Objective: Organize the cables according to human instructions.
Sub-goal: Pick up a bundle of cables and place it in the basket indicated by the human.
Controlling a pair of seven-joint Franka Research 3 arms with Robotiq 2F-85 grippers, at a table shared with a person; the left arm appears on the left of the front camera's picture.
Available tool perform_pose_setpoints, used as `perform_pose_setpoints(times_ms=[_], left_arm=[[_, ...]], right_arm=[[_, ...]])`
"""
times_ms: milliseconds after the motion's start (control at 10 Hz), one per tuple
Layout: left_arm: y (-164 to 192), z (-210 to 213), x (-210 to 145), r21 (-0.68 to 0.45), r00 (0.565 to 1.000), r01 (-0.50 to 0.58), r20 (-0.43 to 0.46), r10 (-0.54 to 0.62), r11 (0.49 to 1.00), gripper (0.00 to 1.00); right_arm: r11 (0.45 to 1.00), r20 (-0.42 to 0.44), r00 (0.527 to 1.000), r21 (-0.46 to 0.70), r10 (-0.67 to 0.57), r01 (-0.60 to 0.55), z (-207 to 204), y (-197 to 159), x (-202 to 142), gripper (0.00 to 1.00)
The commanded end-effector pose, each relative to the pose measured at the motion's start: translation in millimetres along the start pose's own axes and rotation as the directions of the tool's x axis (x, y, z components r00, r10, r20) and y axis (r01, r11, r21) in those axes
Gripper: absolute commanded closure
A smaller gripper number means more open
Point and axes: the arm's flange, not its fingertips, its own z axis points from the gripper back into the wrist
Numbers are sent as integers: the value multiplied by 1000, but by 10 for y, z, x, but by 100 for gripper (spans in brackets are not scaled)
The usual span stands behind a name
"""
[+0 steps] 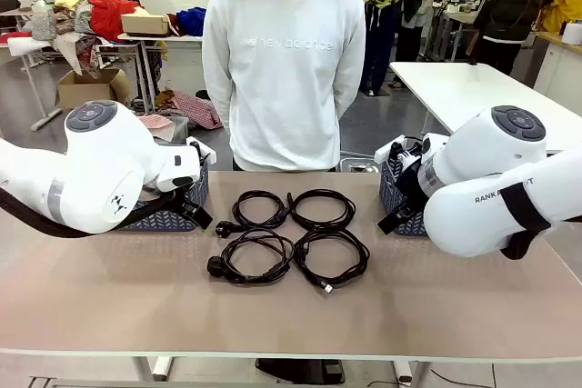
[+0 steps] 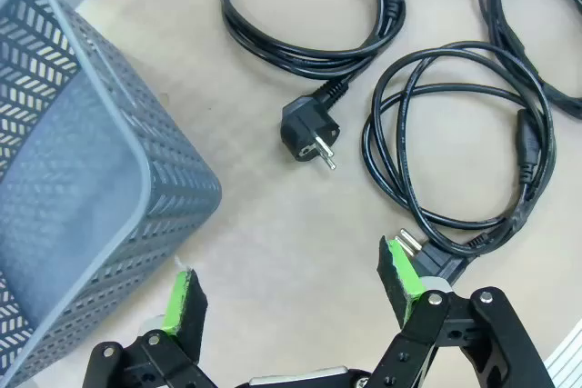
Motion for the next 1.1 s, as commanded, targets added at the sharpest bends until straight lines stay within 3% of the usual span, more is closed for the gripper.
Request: perform_pose_setpoints(times_ms=[0,1000], left_arm=[[0,1,0,0,1000,0,0,0,1000,0],[-11,0,3,0,1000,2,0,-2,1000,0]], right_arm=[[1000,0,1000,0,0,0,0,0,0,0],[1000,0,1000,0,0,0,0,0,0,0]])
